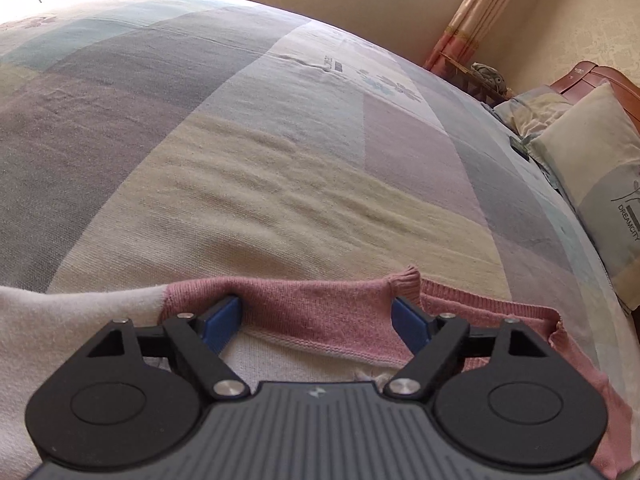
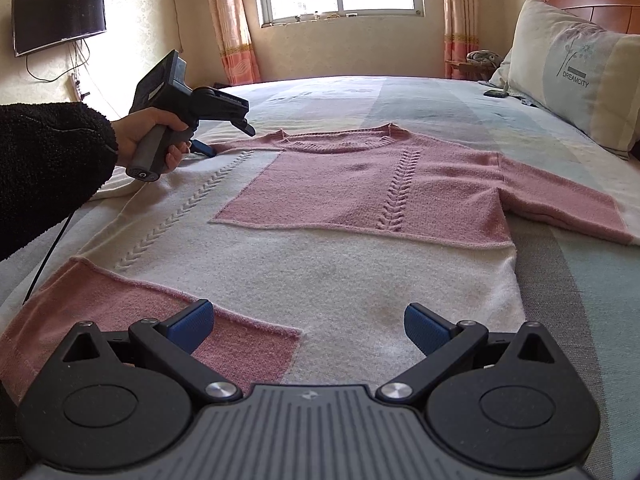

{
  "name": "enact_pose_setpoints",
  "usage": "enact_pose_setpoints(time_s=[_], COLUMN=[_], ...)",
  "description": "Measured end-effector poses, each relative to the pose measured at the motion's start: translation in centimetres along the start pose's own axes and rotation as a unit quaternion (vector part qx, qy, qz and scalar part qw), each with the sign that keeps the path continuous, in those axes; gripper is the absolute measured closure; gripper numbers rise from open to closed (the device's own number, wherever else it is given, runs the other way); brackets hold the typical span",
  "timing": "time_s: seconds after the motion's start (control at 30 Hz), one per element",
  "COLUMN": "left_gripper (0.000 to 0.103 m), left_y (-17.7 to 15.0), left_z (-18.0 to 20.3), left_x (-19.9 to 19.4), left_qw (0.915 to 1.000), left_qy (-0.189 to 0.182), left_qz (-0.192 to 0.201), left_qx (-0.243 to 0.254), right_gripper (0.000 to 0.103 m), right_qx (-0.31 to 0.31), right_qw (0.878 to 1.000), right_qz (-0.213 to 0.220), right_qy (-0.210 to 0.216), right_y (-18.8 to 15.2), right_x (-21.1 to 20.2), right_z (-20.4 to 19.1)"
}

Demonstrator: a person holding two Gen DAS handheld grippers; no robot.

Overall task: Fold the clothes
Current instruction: 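Move the open left tool back to the pink ribbed collar, then move the open left tool along the sweater body to the pink hem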

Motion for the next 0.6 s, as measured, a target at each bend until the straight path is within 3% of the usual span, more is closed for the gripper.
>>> enact_pose_setpoints(time_s=[0.13, 0.33, 0.43, 0.47, 0.6], left_gripper=[0.022, 0.022, 0.022, 0.028, 0.032], left_y=[-1.3, -7.5, -9.0, -9.5, -9.6], left_z=[1.5, 2.1, -0.2, -1.1, -2.3], left_x=[-4.3, -9.0, -9.1, -9.1, -11.1], left_qw=[0.9992, 0.9963, 0.9982, 0.9987, 0.9988], left_qy=[-0.035, -0.064, -0.047, -0.04, -0.035], left_qz=[-0.004, -0.03, -0.029, -0.028, -0.024], left_qx=[0.018, 0.048, 0.025, 0.017, -0.023], right_gripper=[0.0, 0.0, 0.0, 0.0, 0.0], right_qx=[0.007, 0.006, 0.004, 0.003, -0.008], right_qw=[1.0, 1.0, 1.0, 1.0, 1.0], right_qz=[0.001, 0.009, 0.009, 0.009, 0.015], right_qy=[0.003, 0.014, 0.019, 0.02, 0.02], right_y=[0.1, 0.1, 0.0, -0.1, -0.1], right_x=[-0.2, -0.8, -1.0, -1.0, -1.2], right_z=[0.2, -0.4, -0.9, -1.0, -1.5])
Point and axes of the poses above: each gripper's, at about its wrist camera, not at the fingertips, and x roughly the way its jaws point, z to its right, y to its top, the point moved 7 cm from there along x, roughly the way its jaws point, and after that the axes turned 6 degrees about x, right-handed, at the moved point
